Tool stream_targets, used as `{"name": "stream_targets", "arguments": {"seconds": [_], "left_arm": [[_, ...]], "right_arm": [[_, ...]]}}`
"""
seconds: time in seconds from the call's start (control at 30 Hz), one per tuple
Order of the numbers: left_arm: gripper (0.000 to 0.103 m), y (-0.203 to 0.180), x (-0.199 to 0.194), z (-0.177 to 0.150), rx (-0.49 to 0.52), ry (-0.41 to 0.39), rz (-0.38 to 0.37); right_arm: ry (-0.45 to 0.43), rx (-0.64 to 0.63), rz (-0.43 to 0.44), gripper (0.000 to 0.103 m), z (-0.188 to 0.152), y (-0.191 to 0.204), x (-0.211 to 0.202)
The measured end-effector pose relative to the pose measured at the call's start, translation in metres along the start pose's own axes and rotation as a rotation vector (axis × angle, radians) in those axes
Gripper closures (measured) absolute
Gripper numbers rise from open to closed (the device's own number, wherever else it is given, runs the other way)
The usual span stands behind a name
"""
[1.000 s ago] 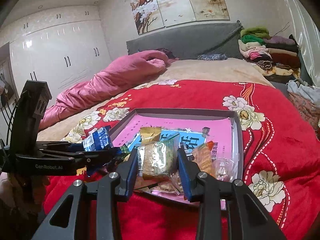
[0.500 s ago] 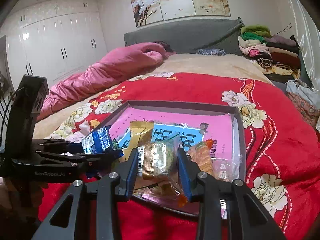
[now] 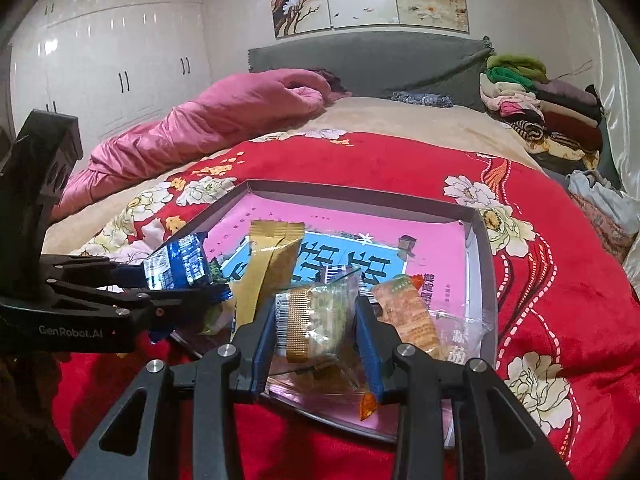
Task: Organize snacks
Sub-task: 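Carry the blue wafer pack and clear pastry bag over the tray with both tools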
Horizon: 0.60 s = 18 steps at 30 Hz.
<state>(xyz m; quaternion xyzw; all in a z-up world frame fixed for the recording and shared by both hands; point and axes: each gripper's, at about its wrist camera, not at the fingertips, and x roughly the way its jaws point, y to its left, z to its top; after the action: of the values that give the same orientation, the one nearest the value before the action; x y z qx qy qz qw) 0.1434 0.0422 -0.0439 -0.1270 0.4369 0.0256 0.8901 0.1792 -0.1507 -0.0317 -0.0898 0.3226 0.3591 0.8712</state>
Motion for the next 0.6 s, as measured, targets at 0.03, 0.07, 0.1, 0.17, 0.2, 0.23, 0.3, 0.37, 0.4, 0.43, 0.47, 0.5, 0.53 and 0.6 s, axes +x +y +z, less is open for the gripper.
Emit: {"name": "stream_targets", "arguments": {"seconds": [0.03, 0.07, 0.1, 0.17, 0.2, 0.23, 0.3, 0.37, 0.4, 0.43, 0.47, 0.5, 0.53, 0.6], "left_arm": [[0.041, 0.0003, 0.0001, -0.0001, -0.001, 0.001, 0.002], [0.041, 0.0007, 0.0001, -0.0001, -0.002, 0.001, 0.002], [0.04, 0.0012, 0.0, -0.0001, -0.003, 0.002, 0.002], [0.04, 0.0027, -0.0001, -0.0002, -0.008, 0.003, 0.002], [0.04, 0.0035, 0.0001, -0.0001, -0.012, 0.005, -0.001], [0.04, 0.0042, 0.0002, -0.0001, -0.015, 0.006, 0.0], [0.04, 0.005, 0.0005, -0.0001, -0.019, 0.007, -0.001], [0.04, 0.006, 0.0009, 0.0001, -0.024, 0.009, -0.001], [0.04, 0.0065, 0.001, 0.0001, -0.026, 0.009, -0.001], [0.04, 0.0066, 0.0011, 0.0, -0.027, 0.01, -0.002], [0.04, 0.0067, 0.0012, -0.0001, -0.028, 0.011, -0.004], [0.04, 0.0065, 0.0008, -0.0003, -0.026, 0.011, -0.003], [0.04, 0.0068, 0.0008, -0.0003, -0.024, 0.01, -0.001], [0.04, 0.0071, 0.0008, -0.0003, -0.024, 0.011, -0.002]], "right_arm": [[0.0, -0.003, -0.001, 0.064, -0.0001, 0.0007, 0.0], [0.003, -0.006, 0.0, 0.064, -0.0001, 0.0012, 0.0005], [0.006, -0.005, 0.002, 0.064, -0.0004, 0.0015, 0.0011], [0.007, -0.003, -0.002, 0.064, -0.0005, 0.0012, 0.0013], [0.006, -0.002, -0.006, 0.064, -0.0005, 0.0008, 0.001], [0.004, -0.001, -0.008, 0.064, -0.0005, 0.0003, 0.0005], [0.003, 0.004, -0.013, 0.064, -0.0005, -0.001, 0.0001], [0.005, 0.004, -0.019, 0.063, -0.0004, -0.0016, 0.0002], [0.004, 0.005, -0.019, 0.062, -0.0004, -0.0019, -0.0002], [0.002, 0.005, -0.021, 0.062, -0.0002, -0.002, -0.0005], [0.002, 0.005, -0.024, 0.06, -0.0001, -0.0019, -0.0009], [0.0, 0.005, -0.023, 0.058, 0.0, -0.0018, -0.0014], [0.0, 0.005, -0.023, 0.057, 0.0002, -0.0021, -0.0015], [0.003, -0.002, -0.029, 0.057, 0.0003, -0.0016, -0.0019]]}}
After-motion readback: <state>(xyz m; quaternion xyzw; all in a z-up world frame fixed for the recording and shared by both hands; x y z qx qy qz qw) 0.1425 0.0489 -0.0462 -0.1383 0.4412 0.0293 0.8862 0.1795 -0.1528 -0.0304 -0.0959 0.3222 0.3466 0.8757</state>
